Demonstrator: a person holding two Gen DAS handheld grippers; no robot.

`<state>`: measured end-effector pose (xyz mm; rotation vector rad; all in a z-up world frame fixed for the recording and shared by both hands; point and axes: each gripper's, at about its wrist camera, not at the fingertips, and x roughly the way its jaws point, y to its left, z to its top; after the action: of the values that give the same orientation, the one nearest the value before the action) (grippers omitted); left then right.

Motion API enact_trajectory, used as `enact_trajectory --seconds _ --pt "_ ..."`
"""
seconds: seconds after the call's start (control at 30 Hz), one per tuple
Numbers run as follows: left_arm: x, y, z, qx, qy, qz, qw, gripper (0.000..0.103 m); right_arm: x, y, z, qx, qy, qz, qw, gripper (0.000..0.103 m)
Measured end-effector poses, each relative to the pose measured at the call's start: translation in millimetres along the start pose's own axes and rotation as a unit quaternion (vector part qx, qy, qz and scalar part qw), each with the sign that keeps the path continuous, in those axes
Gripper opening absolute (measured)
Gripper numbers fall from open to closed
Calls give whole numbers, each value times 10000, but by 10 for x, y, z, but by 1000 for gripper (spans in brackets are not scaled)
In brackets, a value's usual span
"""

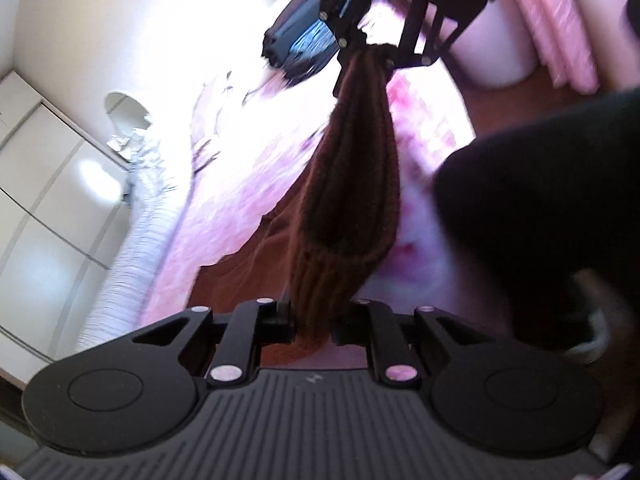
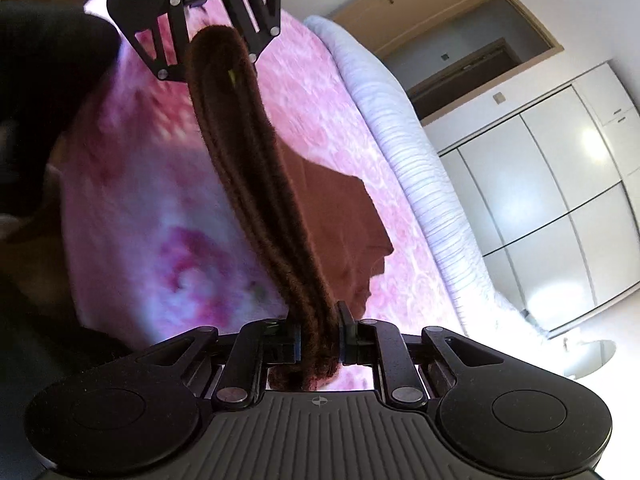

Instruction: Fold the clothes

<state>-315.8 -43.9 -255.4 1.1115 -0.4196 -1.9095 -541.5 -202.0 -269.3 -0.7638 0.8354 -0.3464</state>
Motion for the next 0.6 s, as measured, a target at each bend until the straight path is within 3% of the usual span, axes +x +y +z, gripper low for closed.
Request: enact_trajectory --seconds 0.2,0.33,0.43,0.6 --pt "-453 -28 170 -600 -288 -584 9961 12 -605 78 100 35 34 200 9998 14" --pt "-347 422 234 -1310 -339 -596 9890 12 -713 -112 193 -55 -34 99 9999 14" --pt "-176 880 250 -1980 -325 -582 9779 13 -518 -437 220 -192 -155 55 9997 14" --pt "380 1671 30 -2817 -166 -541 9578 13 235 -959 202 -426 -164 128 9989 14"
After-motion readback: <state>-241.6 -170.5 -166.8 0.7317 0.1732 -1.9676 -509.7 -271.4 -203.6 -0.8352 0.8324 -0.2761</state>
